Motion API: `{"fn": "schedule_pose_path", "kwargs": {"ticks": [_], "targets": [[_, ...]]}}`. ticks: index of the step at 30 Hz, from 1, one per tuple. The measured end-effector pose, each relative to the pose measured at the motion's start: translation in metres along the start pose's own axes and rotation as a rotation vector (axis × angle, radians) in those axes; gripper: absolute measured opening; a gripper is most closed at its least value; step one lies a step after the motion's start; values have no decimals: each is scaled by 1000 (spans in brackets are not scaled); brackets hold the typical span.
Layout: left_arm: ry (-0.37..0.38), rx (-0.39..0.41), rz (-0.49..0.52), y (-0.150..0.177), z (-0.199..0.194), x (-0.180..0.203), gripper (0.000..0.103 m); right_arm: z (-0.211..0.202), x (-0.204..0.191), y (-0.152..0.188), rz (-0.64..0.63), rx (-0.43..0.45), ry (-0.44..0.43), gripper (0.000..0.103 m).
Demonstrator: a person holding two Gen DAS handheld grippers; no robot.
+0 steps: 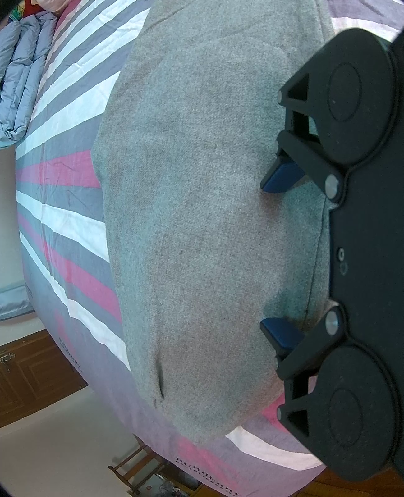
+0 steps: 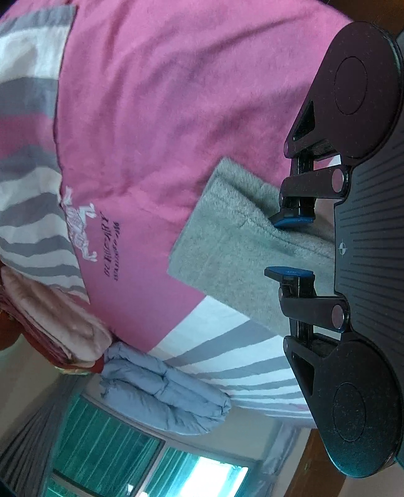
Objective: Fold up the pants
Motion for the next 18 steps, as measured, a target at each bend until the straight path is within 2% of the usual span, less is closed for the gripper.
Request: {"fn": "schedule_pose_path", "kwargs": {"ticks": [1,2,3,7,9,12,16,18], "targets": [[1,0,-1,0,0,0,81,5,-1,-1,2,-4,3,27],[1,0,-2,0,0,0,81,11,-2,-2,17,-20,-4,15],[1,0,-3,0,0,0,81,17,-3,-3,31,-38,-10,9],[-2,0,-2,0,0,0,81,28,-33,-13,-48,-51,-62,5],[-1,-1,-2,0,0,0,81,29,-49,-15,-30,-51,-101,5],[-3,-5,-3,-1,1,0,82,3,-93,-18,-83,26,-234,5],[-12,-8,-3,-2,1,2,82,-60,-140,-31,-133,177,-445,5],[-14,-7,-8,-2,1,2,82,-75,-135,-31,-161,243,-444,5]]}}
Point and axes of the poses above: each gripper's, at about its wrist camera, not at the fingertips, and z roughly the way its jaws point, x to its right, y to its underside, the point moved 3 cm from there along z, roughly the way its jaws point, and after that the axes turned 14 degrees about y, right-handed, at the moved point
